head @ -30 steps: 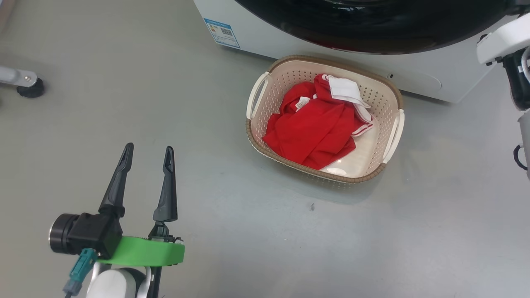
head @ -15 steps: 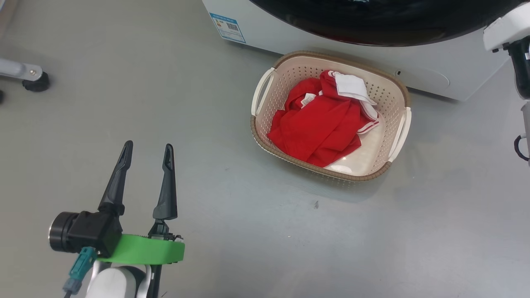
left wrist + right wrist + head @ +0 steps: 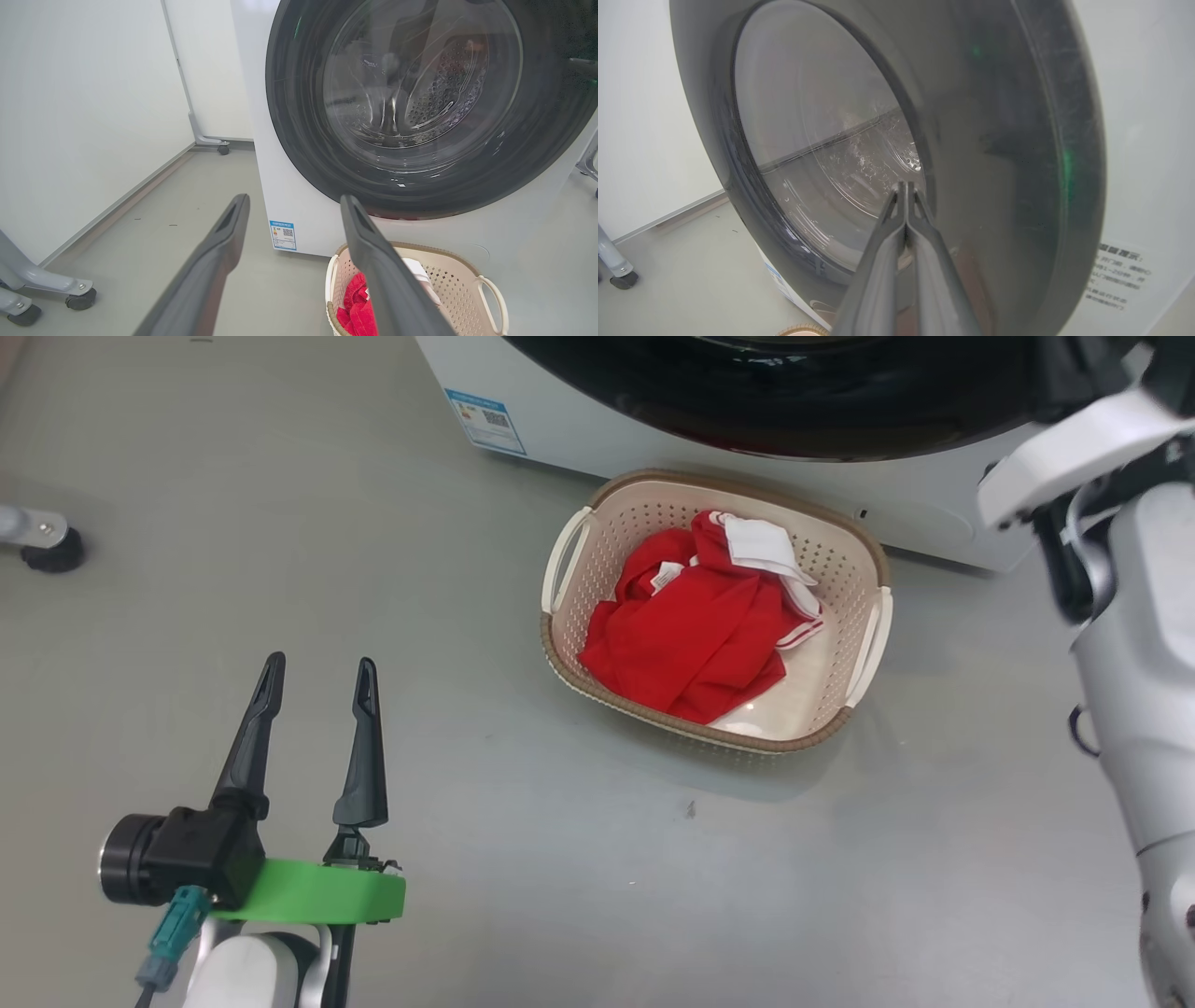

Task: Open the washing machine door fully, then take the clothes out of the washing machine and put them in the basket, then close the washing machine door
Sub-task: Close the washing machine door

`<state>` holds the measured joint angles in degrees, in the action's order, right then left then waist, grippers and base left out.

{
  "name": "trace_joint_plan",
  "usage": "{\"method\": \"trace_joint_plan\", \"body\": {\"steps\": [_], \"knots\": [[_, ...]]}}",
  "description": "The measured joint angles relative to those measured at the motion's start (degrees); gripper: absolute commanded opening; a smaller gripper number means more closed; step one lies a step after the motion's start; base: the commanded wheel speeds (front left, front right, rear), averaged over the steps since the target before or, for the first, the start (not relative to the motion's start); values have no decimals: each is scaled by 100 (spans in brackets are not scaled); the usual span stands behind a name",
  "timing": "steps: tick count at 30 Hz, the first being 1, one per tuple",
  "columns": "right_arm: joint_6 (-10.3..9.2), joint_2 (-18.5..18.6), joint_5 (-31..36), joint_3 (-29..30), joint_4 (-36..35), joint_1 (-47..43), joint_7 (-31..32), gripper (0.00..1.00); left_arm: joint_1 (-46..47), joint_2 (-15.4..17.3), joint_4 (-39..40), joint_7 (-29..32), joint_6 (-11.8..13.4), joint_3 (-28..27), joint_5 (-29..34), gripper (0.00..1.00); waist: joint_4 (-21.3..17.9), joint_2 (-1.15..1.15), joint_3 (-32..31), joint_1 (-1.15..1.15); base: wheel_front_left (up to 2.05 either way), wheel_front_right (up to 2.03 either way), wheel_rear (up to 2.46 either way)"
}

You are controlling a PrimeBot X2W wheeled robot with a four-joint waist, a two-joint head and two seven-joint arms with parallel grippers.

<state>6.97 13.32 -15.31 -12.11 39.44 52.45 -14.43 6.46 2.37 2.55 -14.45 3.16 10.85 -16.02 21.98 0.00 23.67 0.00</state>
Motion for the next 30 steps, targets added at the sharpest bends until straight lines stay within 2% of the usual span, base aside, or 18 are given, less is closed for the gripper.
{"method": "trace_joint_plan", "body": {"steps": [4,5,6,7,8,9,14,30], "knots": [[1,-165,-138,-81,-48,-393,-1,0,2,-2,-36,0,0,-36,43,100,-106,0,-102,0,0,0,0],[1,-211,-167,-99,-78,-487,-1,11,2,-2,-45,0,0,-53,43,100,-136,0,-131,0,0,0,0],[1,-267,-191,-122,-138,-585,-1,33,2,-3,-51,0,0,-85,45,100,-172,0,-158,0,0,0,0],[1,-322,-209,-135,-200,-670,-1,49,1,-3,-55,0,0,-116,48,100,-210,0,-184,0,0,0,0],[1,-380,-226,-148,-272,-753,-1,97,1,-3,-57,0,0,-140,49,100,-250,0,-210,0,0,0,0],[1,-438,-237,-157,-343,-839,-1,100,1,-3,-57,0,0,-152,49,100,-294,0,-236,0,0,0,0],[2,-599,-298,-143,-638,-1337,-1,100,-7,-3,-131,0,0,-185,51,100,-532,0,-370,0,0,0,0],[-7,-758,-292,155,-1437,-2966,-1,100,-319,21,-413,0,-45,-310,127,100,-1345,0,-841,0,0,0,0]]}}
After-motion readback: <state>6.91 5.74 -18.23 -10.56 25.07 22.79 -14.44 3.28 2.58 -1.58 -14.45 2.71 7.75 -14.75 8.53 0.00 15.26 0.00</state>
